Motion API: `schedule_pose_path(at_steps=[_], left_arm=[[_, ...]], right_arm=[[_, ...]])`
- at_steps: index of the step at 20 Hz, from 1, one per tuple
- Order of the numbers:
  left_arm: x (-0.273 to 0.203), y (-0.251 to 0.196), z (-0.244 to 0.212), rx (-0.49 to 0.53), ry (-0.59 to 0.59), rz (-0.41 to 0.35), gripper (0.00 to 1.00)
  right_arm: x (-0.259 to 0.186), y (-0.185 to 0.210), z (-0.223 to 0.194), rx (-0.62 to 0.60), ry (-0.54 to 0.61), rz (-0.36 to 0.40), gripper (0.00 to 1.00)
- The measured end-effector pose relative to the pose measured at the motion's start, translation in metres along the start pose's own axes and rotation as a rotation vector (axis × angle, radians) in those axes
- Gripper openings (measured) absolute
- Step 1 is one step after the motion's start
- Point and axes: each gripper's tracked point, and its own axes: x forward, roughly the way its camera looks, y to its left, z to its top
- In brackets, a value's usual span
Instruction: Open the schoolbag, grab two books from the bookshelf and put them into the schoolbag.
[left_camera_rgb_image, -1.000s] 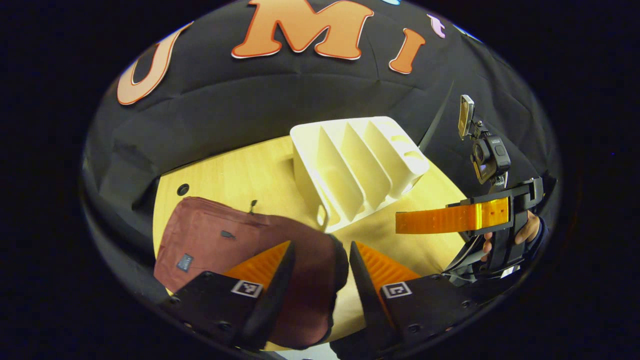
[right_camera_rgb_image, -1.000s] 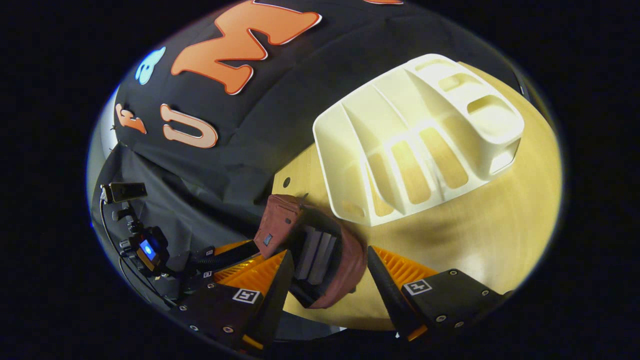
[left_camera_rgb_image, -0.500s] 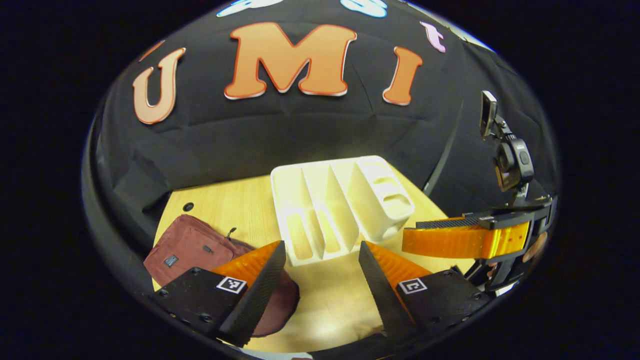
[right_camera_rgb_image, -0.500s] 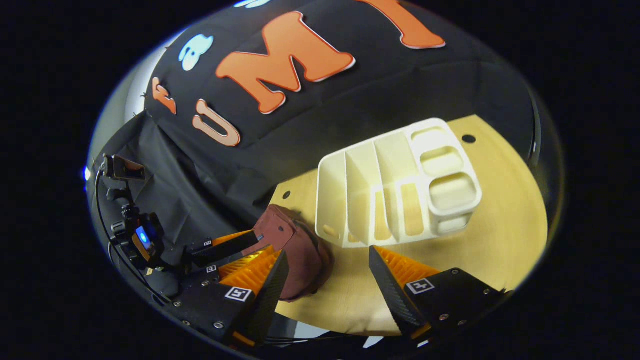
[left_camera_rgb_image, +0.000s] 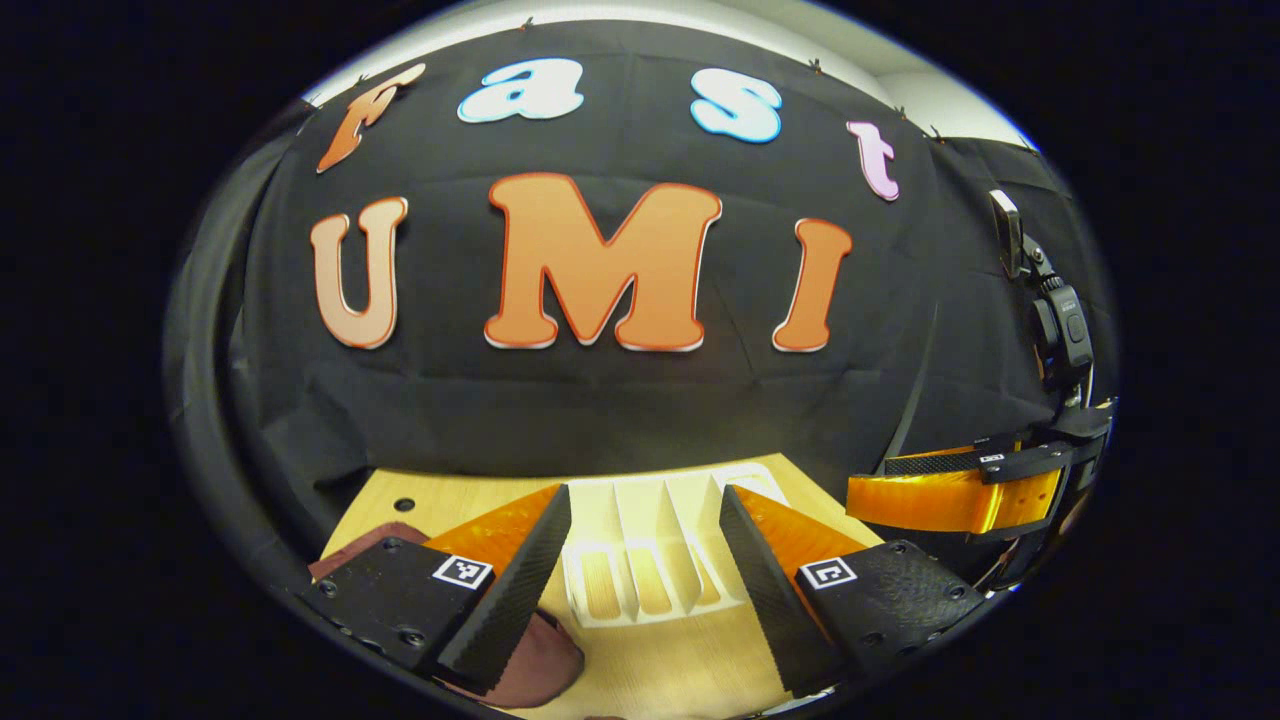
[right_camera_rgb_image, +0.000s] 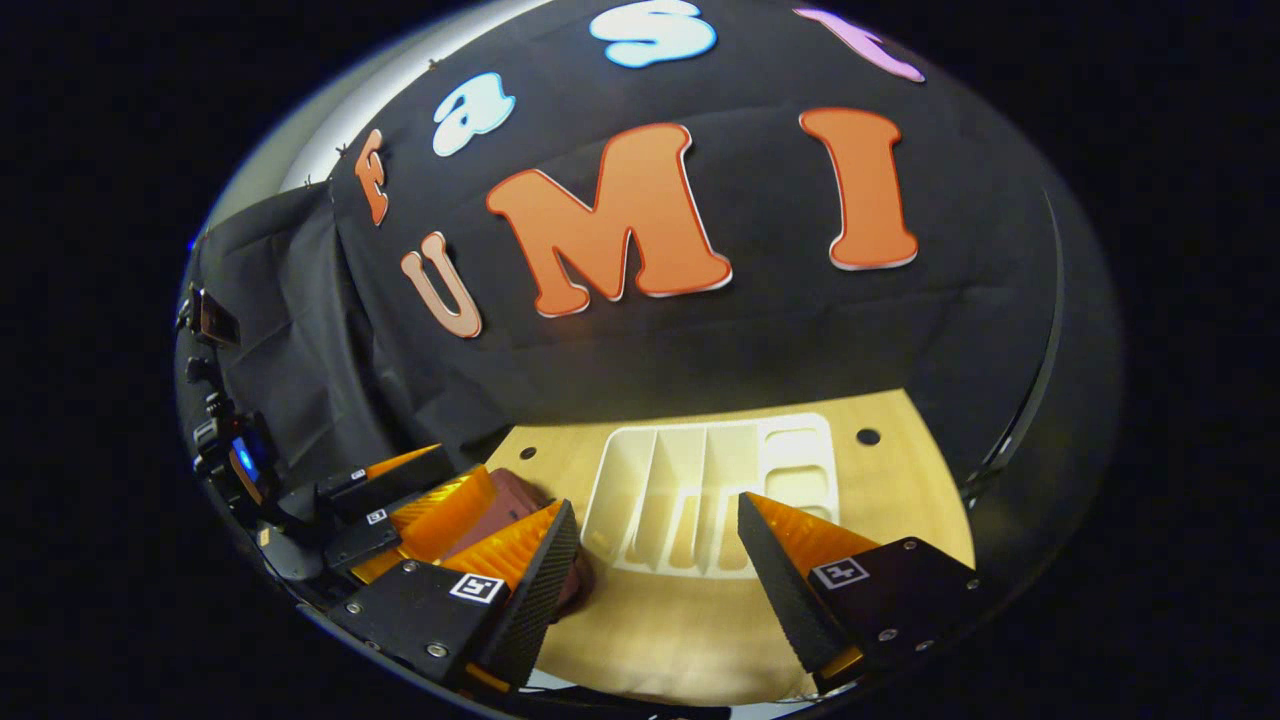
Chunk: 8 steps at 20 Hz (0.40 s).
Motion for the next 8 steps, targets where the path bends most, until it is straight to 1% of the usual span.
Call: schedule_pose_path(at_steps=[1, 3, 4, 7, 8], left_arm=[[0.001, 0.003, 0.011, 0.022, -0.022, 0.015, 0.96], [-0.003, 0.003, 0.025, 0.061, -0.074, 0.027, 0.95], [-0.006, 0.003, 0.035, 0.069, -0.103, 0.034, 0.95], [-0.01, 0.023, 0.056, 0.073, -0.196, 0.097, 0.95], [-0.011, 0.027, 0.058, 0.061, -0.226, 0.11, 0.95]], right_arm=[[-0.001, 0.001, 0.009, -0.008, -0.027, -0.02, 0.96], [-0.003, 0.011, 0.024, -0.013, -0.075, -0.021, 0.96], [-0.003, 0.008, 0.027, -0.03, -0.102, -0.04, 0.96], [-0.007, 0.004, 0.035, -0.089, -0.201, -0.089, 0.96], [-0.008, 0.003, 0.035, -0.106, -0.22, -0.115, 0.96]])
